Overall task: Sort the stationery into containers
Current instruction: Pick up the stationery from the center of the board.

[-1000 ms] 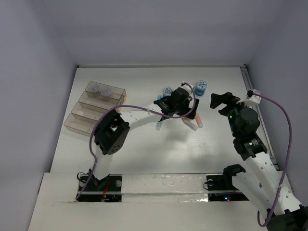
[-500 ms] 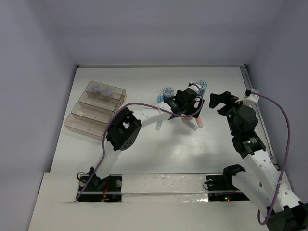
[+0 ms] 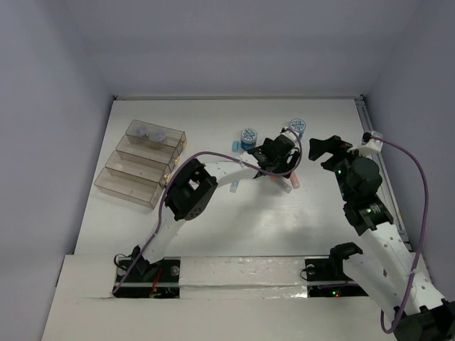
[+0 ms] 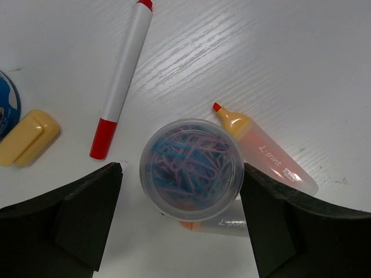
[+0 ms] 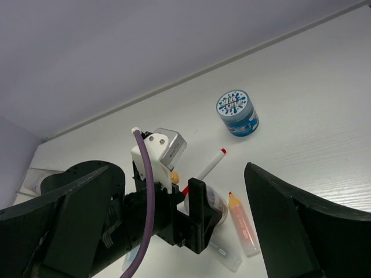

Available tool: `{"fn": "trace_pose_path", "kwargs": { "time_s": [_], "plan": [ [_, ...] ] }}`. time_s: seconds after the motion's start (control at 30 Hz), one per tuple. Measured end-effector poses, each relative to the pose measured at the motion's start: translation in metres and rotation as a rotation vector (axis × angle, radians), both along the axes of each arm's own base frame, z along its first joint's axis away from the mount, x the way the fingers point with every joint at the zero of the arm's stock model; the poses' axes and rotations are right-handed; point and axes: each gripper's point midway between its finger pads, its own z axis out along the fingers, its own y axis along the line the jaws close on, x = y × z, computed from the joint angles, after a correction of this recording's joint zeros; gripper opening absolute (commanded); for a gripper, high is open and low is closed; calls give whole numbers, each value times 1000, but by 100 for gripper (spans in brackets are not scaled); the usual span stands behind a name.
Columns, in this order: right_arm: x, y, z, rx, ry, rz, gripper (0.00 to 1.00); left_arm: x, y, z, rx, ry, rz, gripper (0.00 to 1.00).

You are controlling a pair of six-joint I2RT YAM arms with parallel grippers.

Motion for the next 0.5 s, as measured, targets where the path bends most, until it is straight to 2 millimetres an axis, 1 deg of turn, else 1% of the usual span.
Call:
{"fn": "trace_pose_path", "kwargs": {
  "time_s": [0.03, 0.07, 0.13, 0.17, 0.27, 0.33, 0.43, 0.5],
  "plan": [
    [0, 0, 0, 0, 0, 1, 99, 1, 1, 0, 4, -3, 1, 75],
    [0, 1, 0, 0, 0, 3, 99, 1, 1, 0, 5, -5, 2, 70],
    [0, 1, 0, 0, 0, 5, 99, 2, 2, 0, 9, -11, 7, 65],
    [0, 1, 0, 0, 0, 8, 99, 3, 2, 0, 11, -14, 10, 61],
    [0, 3, -1, 0, 3, 16, 99, 5, 4, 3, 14, -28, 19, 52],
    [2, 4, -3, -2, 10, 20, 99, 5, 7, 5, 16, -39, 25, 48],
    [3, 6, -7, -6, 23, 28, 99, 5, 15, 17, 20, -60, 37, 43],
    [3, 7, -7, -6, 23, 32, 99, 6, 18, 32, 10, -84, 47, 41]
  ]
}}
